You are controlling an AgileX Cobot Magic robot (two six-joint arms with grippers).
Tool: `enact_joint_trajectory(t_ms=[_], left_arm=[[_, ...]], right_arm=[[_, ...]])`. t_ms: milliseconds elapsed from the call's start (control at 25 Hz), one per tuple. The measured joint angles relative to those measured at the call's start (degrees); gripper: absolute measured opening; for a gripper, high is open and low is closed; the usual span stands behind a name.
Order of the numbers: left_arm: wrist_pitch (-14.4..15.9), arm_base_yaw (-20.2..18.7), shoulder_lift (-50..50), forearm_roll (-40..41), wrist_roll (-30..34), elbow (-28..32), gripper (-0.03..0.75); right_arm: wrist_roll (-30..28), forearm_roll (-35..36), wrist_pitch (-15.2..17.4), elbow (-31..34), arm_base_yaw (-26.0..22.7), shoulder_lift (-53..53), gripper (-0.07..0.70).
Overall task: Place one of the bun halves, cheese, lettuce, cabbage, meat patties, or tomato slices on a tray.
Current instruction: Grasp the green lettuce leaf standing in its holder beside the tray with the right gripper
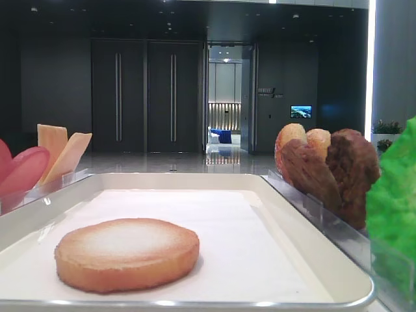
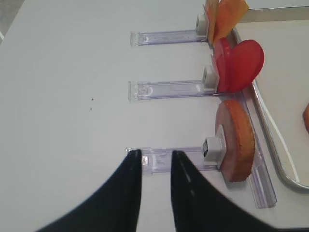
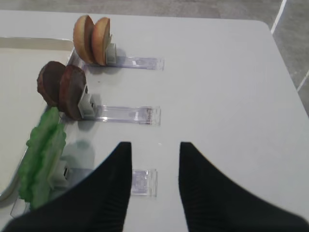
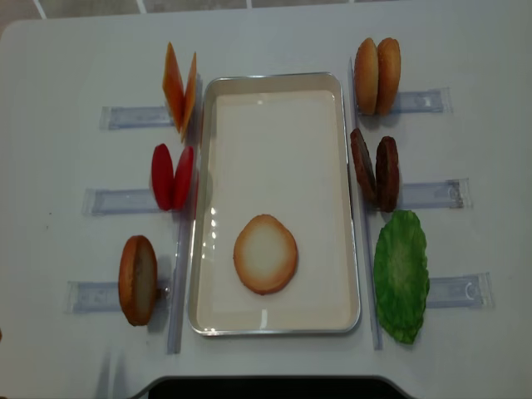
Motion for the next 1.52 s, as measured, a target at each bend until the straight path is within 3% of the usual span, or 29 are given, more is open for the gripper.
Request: enact_joint_trajectory(t_ms=[280, 560, 760, 1000, 1520], left_arm=[[0.0, 0.0, 0.0, 0.0, 0.0, 0.0, 0.159], [0.0, 0.0, 0.0, 0.0, 0.0, 0.0, 0.159], [0.0, 0.0, 0.0, 0.0, 0.0, 0.0, 0.159], [0.0, 0.0, 0.0, 0.0, 0.0, 0.0, 0.159], [0.0, 0.0, 0.0, 0.0, 0.0, 0.0, 0.159]], right_arm=[[0.0, 3.2, 0.8, -7.3, 0.0, 10.3, 0.235], [0.0, 5.6, 5.1, -15.0, 0.0, 22.4, 0.235], [1.3, 6.6, 5.3, -18.9, 0.0, 30.8, 0.235], [5.4, 10.2, 5.4, -19.1, 0.0, 37.3, 0.235], [2.4, 7.3, 5.6, -19.1, 0.0, 45.4, 0.235]])
